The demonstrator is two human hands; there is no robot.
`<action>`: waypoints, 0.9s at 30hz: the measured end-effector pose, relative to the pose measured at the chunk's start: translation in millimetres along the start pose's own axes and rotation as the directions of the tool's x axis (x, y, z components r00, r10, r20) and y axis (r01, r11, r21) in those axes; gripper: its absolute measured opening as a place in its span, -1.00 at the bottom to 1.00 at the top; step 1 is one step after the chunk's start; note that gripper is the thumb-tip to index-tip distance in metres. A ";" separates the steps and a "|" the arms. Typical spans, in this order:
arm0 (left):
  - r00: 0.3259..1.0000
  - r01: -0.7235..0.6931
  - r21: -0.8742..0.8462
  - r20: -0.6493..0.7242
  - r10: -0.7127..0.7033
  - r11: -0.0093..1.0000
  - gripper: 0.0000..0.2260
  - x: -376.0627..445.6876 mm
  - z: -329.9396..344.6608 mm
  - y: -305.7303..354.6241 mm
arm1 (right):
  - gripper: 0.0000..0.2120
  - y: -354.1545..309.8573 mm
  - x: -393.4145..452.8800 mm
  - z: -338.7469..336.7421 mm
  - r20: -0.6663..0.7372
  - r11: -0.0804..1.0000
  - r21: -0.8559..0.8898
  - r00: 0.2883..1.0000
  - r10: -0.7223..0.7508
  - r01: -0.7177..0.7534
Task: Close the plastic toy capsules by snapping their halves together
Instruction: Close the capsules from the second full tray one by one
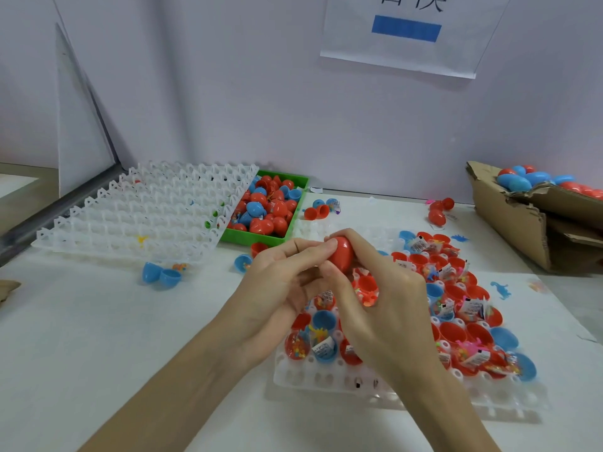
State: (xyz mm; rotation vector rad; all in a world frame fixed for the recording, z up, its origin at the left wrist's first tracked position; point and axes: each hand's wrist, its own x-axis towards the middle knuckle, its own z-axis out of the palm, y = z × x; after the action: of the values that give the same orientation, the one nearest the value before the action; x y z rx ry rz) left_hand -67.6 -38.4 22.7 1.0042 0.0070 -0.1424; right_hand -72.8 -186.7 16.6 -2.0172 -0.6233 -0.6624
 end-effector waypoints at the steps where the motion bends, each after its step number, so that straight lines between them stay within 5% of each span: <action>1: 1.000 0.001 0.005 -0.007 -0.001 1.000 -0.50 0.0 -0.1 -0.2 | -0.71 0.0 -0.2 0.3 0.000 1.000 0.002 1.000 -0.003 0.003; 11: 0.999 0.040 0.028 0.018 -0.041 0.999 -0.43 -0.7 0.0 2.7 | -0.68 4.2 -4.1 2.5 -0.022 0.999 -0.038 0.999 -0.038 0.037; 15: 1.000 0.006 0.021 0.030 -0.007 1.000 -0.63 -2.0 -0.3 2.0 | -0.63 7.3 -0.8 -0.9 0.040 0.998 -0.022 0.998 -0.055 0.055; 18: 0.999 -0.041 0.064 0.025 0.039 0.997 -0.73 -2.0 -0.6 2.8 | -0.54 8.0 2.9 -4.1 0.139 0.999 0.035 0.990 -0.022 0.017; 22: 0.997 -0.053 -0.043 0.060 0.056 0.998 -0.69 -1.8 -1.0 5.6 | -0.48 5.7 6.1 -6.5 0.050 0.982 0.173 0.997 0.067 -0.074; 27: 0.969 -0.245 0.219 0.081 0.232 0.944 -0.70 -3.2 -1.5 12.4 | -0.65 8.2 9.1 -12.5 -0.051 0.985 0.162 0.996 0.070 -0.061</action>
State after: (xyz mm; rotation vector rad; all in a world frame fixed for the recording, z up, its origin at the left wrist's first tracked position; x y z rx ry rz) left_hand -69.2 -30.1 32.5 1.2218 -0.1838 0.0539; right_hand -63.4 -199.9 23.5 -1.8558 -0.5571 -0.6084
